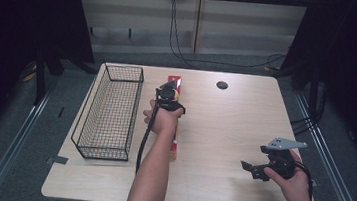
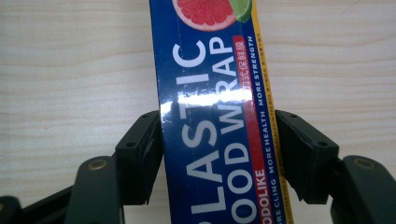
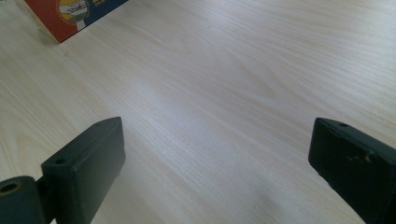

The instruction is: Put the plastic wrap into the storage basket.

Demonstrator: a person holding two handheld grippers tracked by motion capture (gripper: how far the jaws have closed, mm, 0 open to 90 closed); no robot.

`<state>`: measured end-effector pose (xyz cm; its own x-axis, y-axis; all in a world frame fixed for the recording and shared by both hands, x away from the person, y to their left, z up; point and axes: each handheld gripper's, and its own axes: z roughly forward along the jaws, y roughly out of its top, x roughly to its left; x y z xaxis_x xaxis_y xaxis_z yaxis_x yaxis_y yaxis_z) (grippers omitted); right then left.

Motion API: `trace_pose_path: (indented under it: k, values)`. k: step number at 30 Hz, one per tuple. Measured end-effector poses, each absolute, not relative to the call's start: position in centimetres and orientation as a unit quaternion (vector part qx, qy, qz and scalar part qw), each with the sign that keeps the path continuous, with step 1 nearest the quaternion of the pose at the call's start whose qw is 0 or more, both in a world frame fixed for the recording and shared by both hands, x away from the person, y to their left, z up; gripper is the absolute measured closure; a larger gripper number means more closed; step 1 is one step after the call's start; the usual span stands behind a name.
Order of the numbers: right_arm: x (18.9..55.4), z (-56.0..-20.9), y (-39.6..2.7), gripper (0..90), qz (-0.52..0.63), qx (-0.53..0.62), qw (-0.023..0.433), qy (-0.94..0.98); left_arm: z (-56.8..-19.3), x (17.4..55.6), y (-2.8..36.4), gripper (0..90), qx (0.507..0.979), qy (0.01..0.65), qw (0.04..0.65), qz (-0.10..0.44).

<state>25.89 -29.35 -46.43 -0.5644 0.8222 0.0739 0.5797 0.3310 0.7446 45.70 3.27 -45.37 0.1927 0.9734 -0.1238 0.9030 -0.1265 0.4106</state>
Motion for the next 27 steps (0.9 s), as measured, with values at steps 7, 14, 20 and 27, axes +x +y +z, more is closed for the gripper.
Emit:
trace_pose_path:
  k: [7,14,20,27]
  values:
    - [25.91,-46.43,-29.38,3.6,0.378,0.437,0.160,0.800,-45.43,46.01,3.16,37.9,0.737,0.641,0.195,0.084]
    - [25.92,-46.42,-29.40,3.6,0.379,0.437,0.160,0.800,-45.57,46.30,3.27,38.3,0.729,0.651,0.197,0.073]
    - [25.91,-46.44,-29.39,3.6,0.378,0.436,0.157,0.801,-45.17,46.45,3.13,42.7,0.728,0.658,0.177,0.074]
    - [26.00,-46.50,-29.39,3.6,0.380,0.436,0.156,0.800,-44.67,46.11,3.56,44.2,0.736,0.655,0.163,0.059]
